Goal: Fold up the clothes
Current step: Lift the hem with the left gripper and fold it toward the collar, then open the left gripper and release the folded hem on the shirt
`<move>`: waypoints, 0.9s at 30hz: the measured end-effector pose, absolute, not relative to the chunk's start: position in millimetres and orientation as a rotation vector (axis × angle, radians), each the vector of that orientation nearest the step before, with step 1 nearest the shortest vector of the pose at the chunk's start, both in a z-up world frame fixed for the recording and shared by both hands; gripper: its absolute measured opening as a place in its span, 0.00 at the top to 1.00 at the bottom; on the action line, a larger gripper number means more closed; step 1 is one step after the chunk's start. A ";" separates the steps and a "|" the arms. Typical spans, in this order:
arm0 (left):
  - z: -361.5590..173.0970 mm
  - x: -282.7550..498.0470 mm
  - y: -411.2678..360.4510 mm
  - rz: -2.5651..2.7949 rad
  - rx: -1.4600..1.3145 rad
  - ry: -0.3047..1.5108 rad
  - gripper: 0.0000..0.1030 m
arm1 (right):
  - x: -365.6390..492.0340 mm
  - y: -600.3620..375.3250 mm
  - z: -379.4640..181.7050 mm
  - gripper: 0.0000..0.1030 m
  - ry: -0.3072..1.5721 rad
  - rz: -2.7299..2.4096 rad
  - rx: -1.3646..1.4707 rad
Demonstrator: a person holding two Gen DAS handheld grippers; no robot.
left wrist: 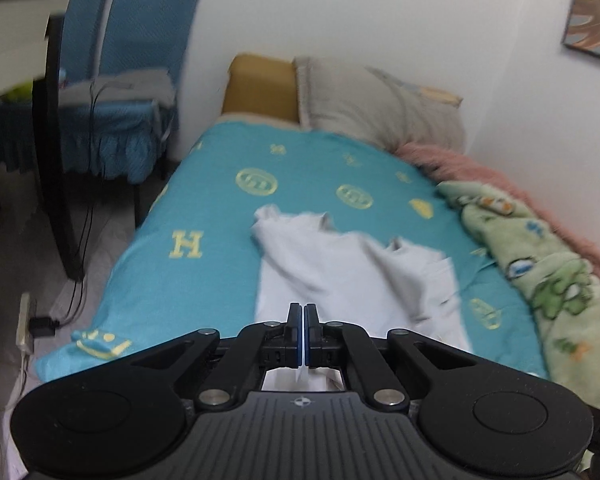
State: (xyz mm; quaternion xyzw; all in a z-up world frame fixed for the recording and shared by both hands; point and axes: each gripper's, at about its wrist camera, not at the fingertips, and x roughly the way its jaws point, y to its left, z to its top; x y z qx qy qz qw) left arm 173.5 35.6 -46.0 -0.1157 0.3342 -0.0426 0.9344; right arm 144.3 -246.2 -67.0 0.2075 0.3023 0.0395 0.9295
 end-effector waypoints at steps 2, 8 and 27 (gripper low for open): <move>-62.8 178.2 44.4 -0.082 -0.225 0.686 0.99 | 153.9 -246.8 -77.7 0.88 0.641 0.073 0.431; -97.8 179.6 67.1 -0.174 -0.285 0.699 0.98 | 180.3 -250.1 -107.5 0.88 0.708 0.044 0.468; -137.1 192.2 16.2 -0.363 -0.104 0.792 0.68 | 160.4 -266.7 -97.6 0.27 0.703 -0.021 0.689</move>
